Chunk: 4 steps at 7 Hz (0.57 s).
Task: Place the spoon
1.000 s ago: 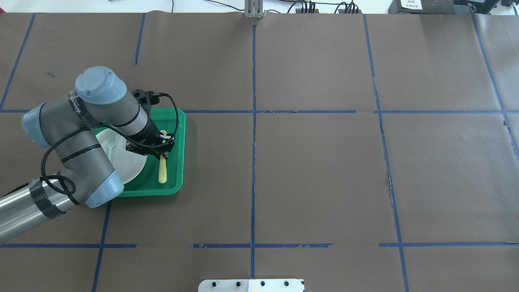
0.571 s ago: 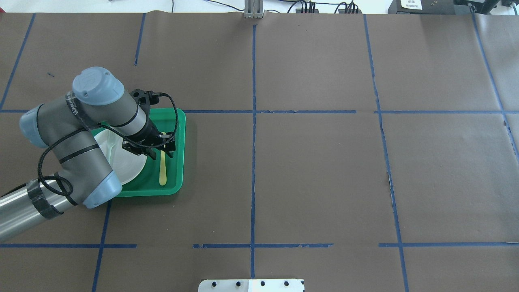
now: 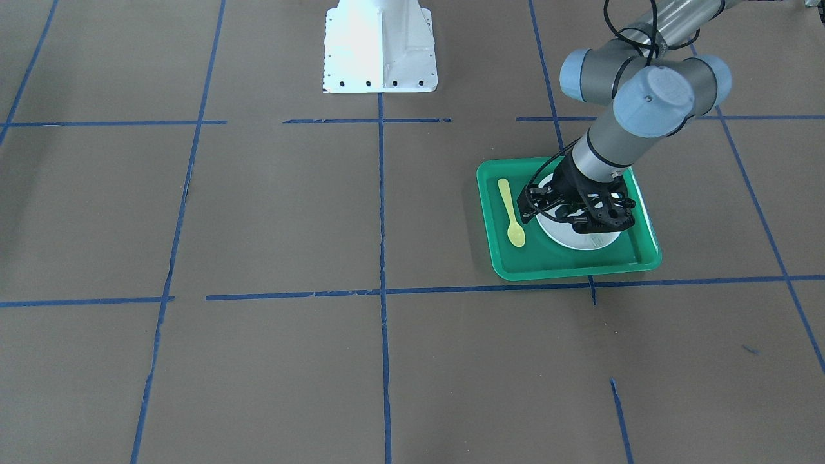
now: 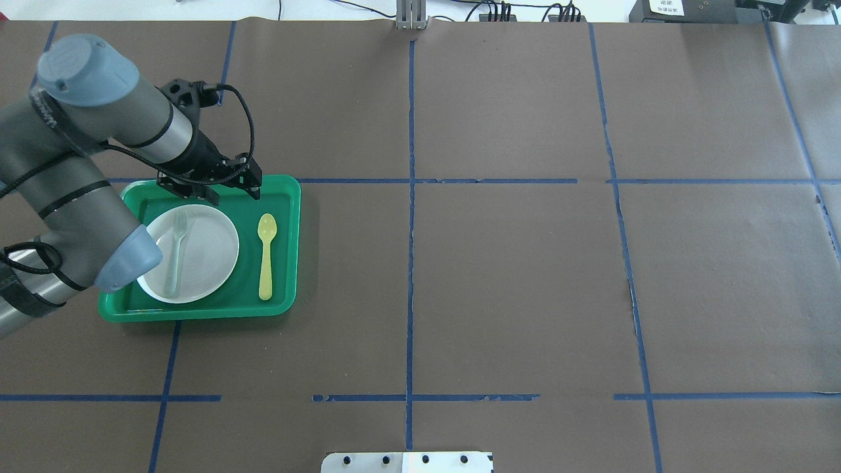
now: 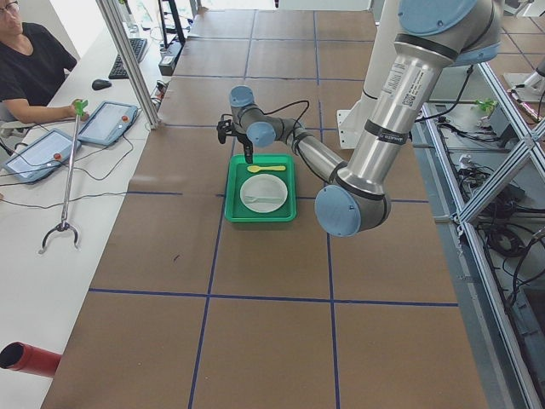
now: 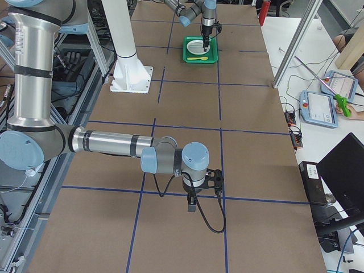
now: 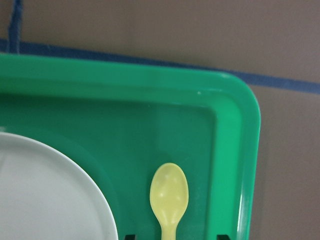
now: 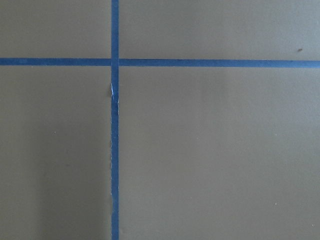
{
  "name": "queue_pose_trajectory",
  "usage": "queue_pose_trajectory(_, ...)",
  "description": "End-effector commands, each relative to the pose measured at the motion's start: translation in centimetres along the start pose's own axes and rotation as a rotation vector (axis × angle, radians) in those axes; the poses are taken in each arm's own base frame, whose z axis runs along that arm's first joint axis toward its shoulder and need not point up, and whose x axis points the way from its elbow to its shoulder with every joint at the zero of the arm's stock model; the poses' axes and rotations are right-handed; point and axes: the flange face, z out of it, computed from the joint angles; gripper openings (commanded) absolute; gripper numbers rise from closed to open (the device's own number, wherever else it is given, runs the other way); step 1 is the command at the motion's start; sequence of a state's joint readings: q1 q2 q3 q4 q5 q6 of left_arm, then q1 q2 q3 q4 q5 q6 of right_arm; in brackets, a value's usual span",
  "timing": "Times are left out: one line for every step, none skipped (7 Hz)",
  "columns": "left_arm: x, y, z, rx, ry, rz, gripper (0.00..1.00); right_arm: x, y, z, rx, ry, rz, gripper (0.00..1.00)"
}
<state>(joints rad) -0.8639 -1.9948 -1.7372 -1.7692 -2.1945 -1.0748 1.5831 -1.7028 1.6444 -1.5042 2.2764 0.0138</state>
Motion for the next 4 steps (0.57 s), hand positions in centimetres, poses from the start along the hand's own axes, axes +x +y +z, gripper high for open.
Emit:
queue_pose_trajectory(-3.0,-1.2,-8.4,0.111,0.023,0.037,1.0,0.0,0.0,0.0,0.0,0.0,0.0,1.0)
queue_pose_trajectory(-5.9,-3.1,-12.6,0.173,-0.004,0.06,1.0,0.0,0.0,0.0,0.001,0.0,-0.001,1.0)
queue_pose_trajectory(-9.4,-4.9,-15.2,0.19,-0.07,0.161,1.0,0.0,0.0,0.0,0.0,0.0,0.0,1.0)
queue_pose_trajectory(-14.2,-5.3,-16.0,0.162,-0.144,0.267,1.0,0.0,0.0,0.0,0.0,0.0,0.0,1.0)
